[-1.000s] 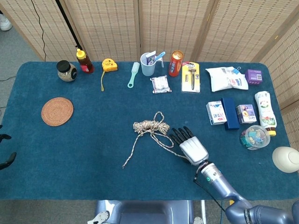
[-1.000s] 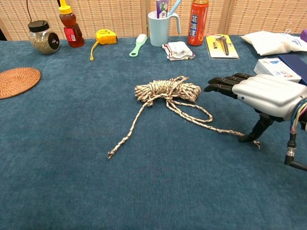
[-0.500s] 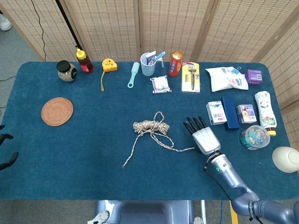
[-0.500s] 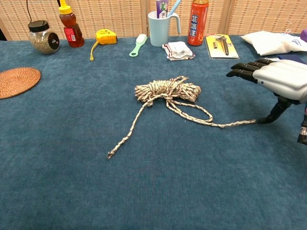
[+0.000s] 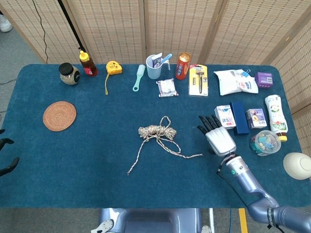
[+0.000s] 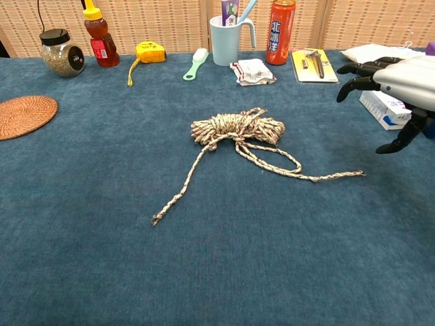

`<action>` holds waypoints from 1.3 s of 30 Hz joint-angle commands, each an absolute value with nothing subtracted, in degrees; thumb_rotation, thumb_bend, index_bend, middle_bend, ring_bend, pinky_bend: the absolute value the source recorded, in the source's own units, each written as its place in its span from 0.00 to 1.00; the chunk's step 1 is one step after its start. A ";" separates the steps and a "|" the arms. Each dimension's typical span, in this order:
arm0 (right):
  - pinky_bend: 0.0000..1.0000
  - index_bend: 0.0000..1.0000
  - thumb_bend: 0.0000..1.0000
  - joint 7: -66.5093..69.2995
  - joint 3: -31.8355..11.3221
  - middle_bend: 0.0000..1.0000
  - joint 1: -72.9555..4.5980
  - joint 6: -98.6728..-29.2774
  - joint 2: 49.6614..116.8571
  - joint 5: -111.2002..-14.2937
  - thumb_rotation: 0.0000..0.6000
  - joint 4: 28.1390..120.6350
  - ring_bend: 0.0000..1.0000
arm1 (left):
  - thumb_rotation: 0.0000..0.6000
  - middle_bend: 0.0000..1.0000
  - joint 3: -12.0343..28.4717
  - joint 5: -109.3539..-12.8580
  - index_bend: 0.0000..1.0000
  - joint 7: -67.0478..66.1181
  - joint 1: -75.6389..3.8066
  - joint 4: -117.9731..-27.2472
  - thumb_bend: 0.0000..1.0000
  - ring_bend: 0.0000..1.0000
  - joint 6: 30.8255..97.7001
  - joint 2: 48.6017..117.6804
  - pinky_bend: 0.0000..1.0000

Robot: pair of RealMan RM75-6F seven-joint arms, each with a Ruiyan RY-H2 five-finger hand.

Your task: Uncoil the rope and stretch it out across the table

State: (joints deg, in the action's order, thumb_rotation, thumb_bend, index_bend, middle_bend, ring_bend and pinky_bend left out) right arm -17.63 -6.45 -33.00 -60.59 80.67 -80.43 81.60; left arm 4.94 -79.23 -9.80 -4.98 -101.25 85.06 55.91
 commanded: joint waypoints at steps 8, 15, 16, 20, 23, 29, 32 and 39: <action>0.00 0.42 0.19 -17.12 -5.89 0.08 -33.23 -58.25 77.62 -78.91 1.00 93.78 0.00 | 0.87 0.17 5.15 -79.40 0.36 -9.57 -5.38 -100.95 0.26 0.16 84.77 55.87 0.16; 0.00 0.48 0.27 -17.08 -5.96 0.12 -33.98 -56.79 78.97 -77.36 1.00 94.36 0.02 | 0.87 0.17 5.67 -79.68 0.36 -9.33 -5.99 -100.76 0.25 0.16 84.55 55.33 0.16; 0.00 0.48 0.28 -17.00 -5.91 0.12 -34.05 -56.65 79.32 -77.16 1.00 94.05 0.02 | 0.87 0.17 5.83 -79.75 0.36 -9.26 -6.18 -100.76 0.25 0.16 84.47 55.19 0.16; 0.00 0.47 0.31 -17.22 -5.83 0.12 -34.21 -56.43 80.10 -76.56 1.00 92.78 0.02 | 0.87 0.17 6.45 -79.91 0.36 -9.22 -6.78 -100.85 0.26 0.16 84.43 54.79 0.16; 0.00 0.46 0.34 -17.09 -5.86 0.11 -34.27 -56.20 80.54 -75.85 1.00 91.86 0.02 | 0.87 0.17 6.73 -80.25 0.36 -9.38 -7.19 -101.09 0.26 0.16 84.39 54.53 0.16; 0.00 0.44 0.38 -16.99 -5.95 0.11 -34.09 -56.49 81.45 -74.77 1.00 89.68 0.02 | 0.87 0.17 6.96 -80.51 0.36 -9.76 -8.05 -101.42 0.26 0.16 83.58 54.34 0.16; 0.00 0.44 0.38 -16.64 -5.83 0.11 -33.78 -56.93 81.85 -74.59 1.00 88.74 0.02 | 0.87 0.17 7.19 -80.58 0.36 -10.00 -8.49 -101.60 0.26 0.16 83.34 54.22 0.16; 0.00 0.45 0.38 -15.64 -5.14 0.11 -32.80 -58.21 83.15 -74.84 1.00 86.04 0.02 | 0.87 0.17 7.12 -80.83 0.36 -10.69 -9.02 -102.44 0.25 0.16 82.90 54.28 0.16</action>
